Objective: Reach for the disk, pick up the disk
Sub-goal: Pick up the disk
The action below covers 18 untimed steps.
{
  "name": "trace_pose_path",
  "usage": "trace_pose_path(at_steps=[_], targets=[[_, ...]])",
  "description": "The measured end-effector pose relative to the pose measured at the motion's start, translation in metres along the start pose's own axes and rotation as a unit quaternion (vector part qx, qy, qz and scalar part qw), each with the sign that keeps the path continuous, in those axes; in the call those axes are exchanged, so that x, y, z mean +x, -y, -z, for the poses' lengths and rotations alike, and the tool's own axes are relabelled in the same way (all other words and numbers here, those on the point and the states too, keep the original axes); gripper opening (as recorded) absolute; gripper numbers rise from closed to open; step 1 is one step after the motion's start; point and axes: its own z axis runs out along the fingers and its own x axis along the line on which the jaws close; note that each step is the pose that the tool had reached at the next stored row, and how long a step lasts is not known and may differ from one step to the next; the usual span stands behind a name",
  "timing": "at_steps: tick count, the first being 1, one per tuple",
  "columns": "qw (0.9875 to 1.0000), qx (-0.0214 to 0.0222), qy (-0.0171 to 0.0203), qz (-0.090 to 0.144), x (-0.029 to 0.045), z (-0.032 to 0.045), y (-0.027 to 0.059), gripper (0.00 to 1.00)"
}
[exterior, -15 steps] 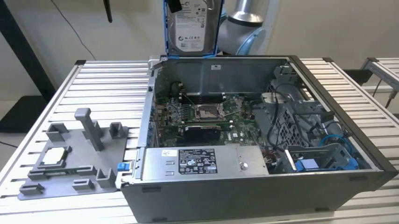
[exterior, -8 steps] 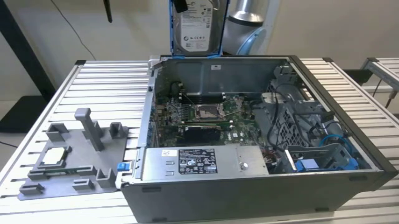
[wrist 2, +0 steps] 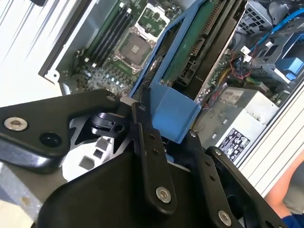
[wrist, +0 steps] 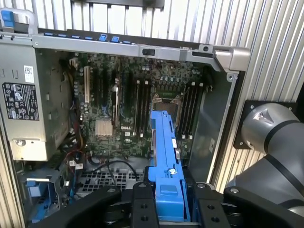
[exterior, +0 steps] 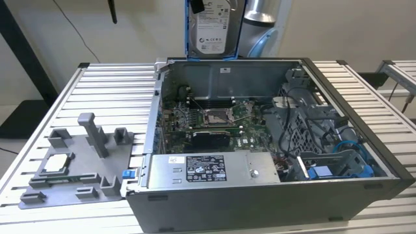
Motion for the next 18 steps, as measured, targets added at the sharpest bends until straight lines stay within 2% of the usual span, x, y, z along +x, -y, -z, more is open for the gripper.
trace_pose_path(at_steps=[7,18], targets=[[1.0,0.0,0.0,0.0,0.0008,-0.0032,0.0096,0.0],[1.0,0.0,0.0,0.0,0.0008,-0.0032,0.0098,0.0]])
